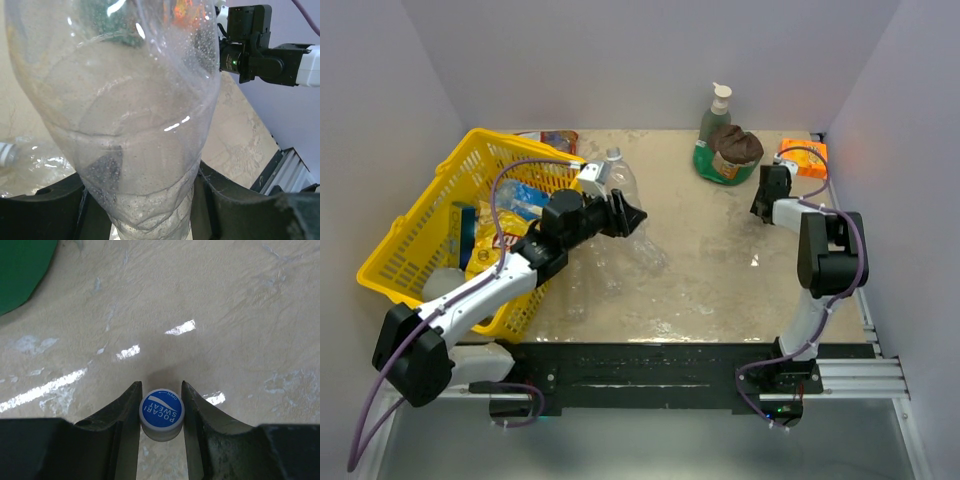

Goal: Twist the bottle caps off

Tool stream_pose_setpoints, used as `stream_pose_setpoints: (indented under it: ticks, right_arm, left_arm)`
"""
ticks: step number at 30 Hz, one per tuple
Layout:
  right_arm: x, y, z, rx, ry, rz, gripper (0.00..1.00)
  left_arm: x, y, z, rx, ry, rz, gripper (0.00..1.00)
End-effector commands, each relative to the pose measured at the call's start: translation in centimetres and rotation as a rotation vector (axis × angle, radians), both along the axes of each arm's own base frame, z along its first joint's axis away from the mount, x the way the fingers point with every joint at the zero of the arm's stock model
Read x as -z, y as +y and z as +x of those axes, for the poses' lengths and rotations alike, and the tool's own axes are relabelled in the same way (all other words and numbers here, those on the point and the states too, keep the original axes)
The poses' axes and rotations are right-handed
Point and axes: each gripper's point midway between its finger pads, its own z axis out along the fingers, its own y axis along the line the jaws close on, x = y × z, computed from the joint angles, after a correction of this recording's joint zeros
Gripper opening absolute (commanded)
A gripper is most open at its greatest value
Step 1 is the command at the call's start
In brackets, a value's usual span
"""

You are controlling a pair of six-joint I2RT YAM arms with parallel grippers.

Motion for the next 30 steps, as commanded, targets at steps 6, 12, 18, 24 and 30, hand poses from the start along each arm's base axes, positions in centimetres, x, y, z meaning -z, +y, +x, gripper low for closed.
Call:
stream_pose_setpoints:
  ticks: [6, 12, 18, 24, 30]
  right_arm:
    - [1.0, -1.5, 1.6, 0.053, 0.037, -0.04, 0.16]
    - [2.0, -1.6, 1.6, 0.064, 0.079, -0.043, 0.31]
    - [1.8, -1.7, 1.7, 0.068, 0.079, -0.045, 0.41]
    - [1.5, -1.6, 1.7, 0.061, 0.059, -0.041, 0.56]
    - [0.7, -1.4, 2.0, 0.042, 0.04, -0.042, 0.61]
  left_arm:
    - [-2.8, 0.7, 4.4, -0.014, -0.091, -0.028, 0.35]
    - [-2.6, 1.2, 5.7, -0.029, -0.088, -0.03, 0.35]
    - [-2.6, 1.3, 5.8, -0.032, -0.084, -0.04, 0.35]
    - [-2.5, 1.7, 5.1, -0.03, -0.082, -0.036, 0.35]
    - [-2.6, 2.4, 4.1, -0.035, -0.091, -0.042, 0.35]
